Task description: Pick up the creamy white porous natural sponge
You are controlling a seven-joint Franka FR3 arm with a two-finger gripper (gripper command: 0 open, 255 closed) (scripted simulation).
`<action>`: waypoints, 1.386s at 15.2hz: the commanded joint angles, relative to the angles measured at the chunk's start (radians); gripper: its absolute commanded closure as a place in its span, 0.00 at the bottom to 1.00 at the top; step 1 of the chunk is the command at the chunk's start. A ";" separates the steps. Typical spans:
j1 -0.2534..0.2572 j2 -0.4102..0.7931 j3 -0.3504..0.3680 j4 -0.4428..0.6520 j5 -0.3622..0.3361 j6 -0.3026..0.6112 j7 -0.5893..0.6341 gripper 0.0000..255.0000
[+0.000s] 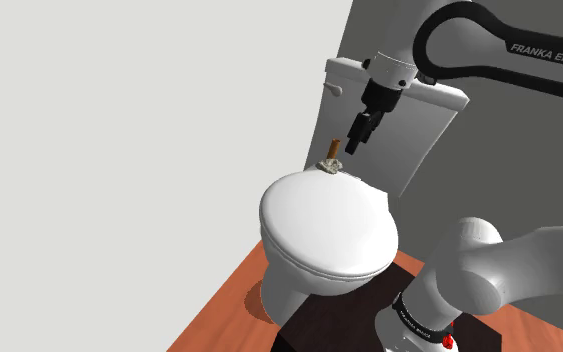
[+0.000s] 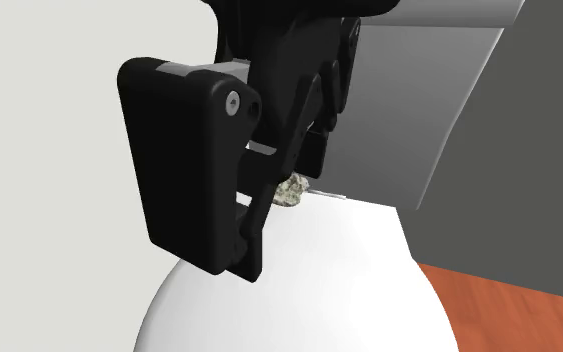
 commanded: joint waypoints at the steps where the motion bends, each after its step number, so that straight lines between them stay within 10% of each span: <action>1: 0.000 0.000 0.000 0.000 0.000 0.000 0.000 0.00; 21: -0.068 0.373 -0.300 -0.176 -0.319 0.738 -0.418 0.00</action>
